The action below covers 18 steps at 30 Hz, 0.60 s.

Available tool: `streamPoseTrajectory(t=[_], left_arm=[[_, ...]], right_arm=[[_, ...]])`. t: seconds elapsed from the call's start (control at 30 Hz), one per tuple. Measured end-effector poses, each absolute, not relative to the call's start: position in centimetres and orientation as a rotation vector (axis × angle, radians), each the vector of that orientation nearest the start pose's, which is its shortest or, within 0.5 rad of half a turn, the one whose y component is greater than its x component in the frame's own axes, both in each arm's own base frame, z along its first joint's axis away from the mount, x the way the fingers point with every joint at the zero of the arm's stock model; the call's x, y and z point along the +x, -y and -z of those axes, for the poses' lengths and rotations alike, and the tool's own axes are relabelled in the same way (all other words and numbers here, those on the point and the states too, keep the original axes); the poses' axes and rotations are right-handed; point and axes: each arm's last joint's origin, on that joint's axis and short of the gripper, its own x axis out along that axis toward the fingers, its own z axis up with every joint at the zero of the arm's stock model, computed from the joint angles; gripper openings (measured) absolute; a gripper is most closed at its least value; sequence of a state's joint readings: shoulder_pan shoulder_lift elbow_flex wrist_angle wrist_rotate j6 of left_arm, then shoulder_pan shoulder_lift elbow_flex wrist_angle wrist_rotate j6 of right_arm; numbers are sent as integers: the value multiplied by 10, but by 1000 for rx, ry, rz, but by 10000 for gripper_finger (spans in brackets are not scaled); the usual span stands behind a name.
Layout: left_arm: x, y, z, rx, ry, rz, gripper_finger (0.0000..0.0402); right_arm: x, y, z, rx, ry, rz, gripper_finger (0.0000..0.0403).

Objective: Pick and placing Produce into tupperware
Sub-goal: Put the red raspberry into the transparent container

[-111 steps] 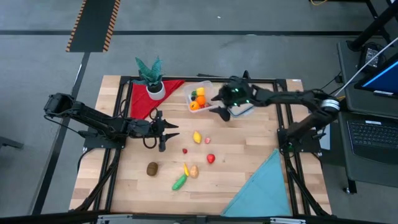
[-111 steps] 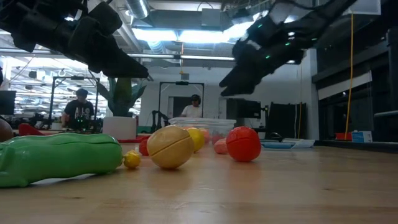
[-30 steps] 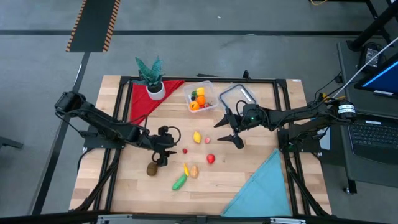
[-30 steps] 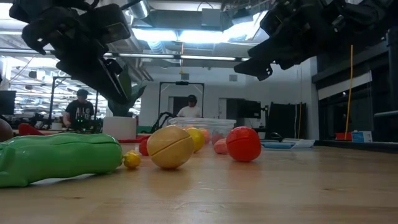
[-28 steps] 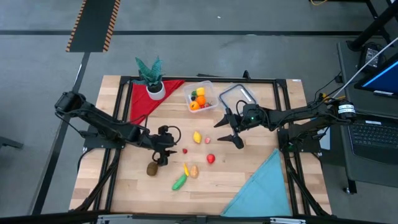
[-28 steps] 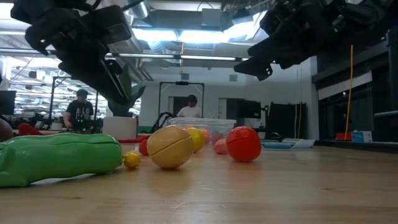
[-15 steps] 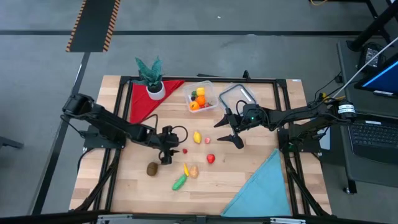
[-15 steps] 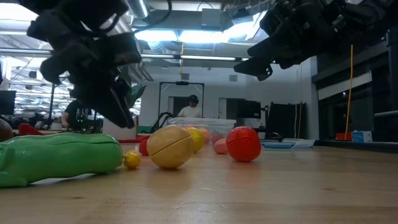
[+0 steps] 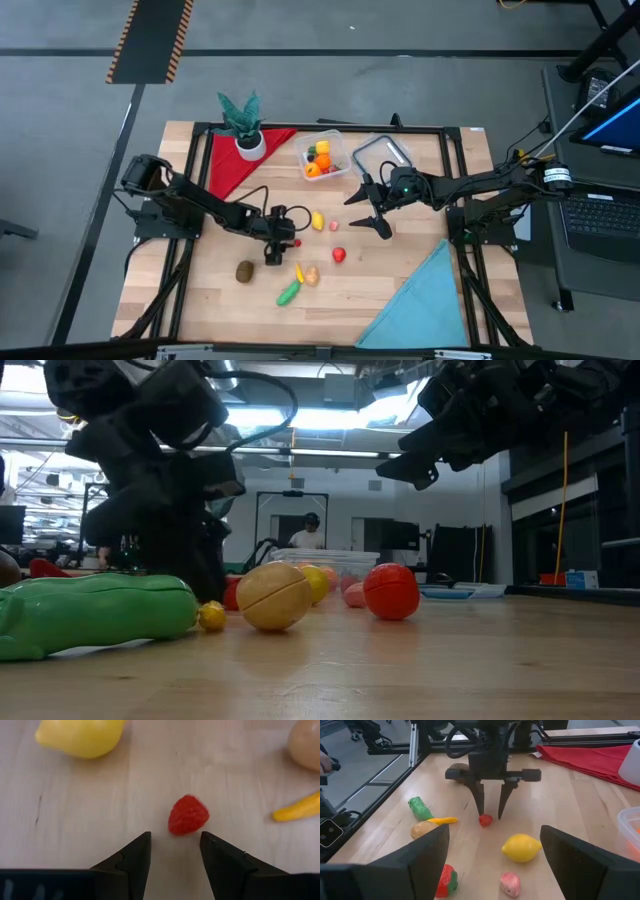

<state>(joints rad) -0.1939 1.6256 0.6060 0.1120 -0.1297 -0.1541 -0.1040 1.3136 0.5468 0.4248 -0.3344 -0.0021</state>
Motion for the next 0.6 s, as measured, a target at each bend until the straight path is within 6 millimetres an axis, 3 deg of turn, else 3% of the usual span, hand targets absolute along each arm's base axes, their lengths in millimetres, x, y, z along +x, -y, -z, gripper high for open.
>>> streamPoseTrajectory(t=[0.6], left_arm=[[275, 51, -112, -11, -843, 22, 165]], right_arm=[[260, 18, -200, 71, -335, -229, 314]])
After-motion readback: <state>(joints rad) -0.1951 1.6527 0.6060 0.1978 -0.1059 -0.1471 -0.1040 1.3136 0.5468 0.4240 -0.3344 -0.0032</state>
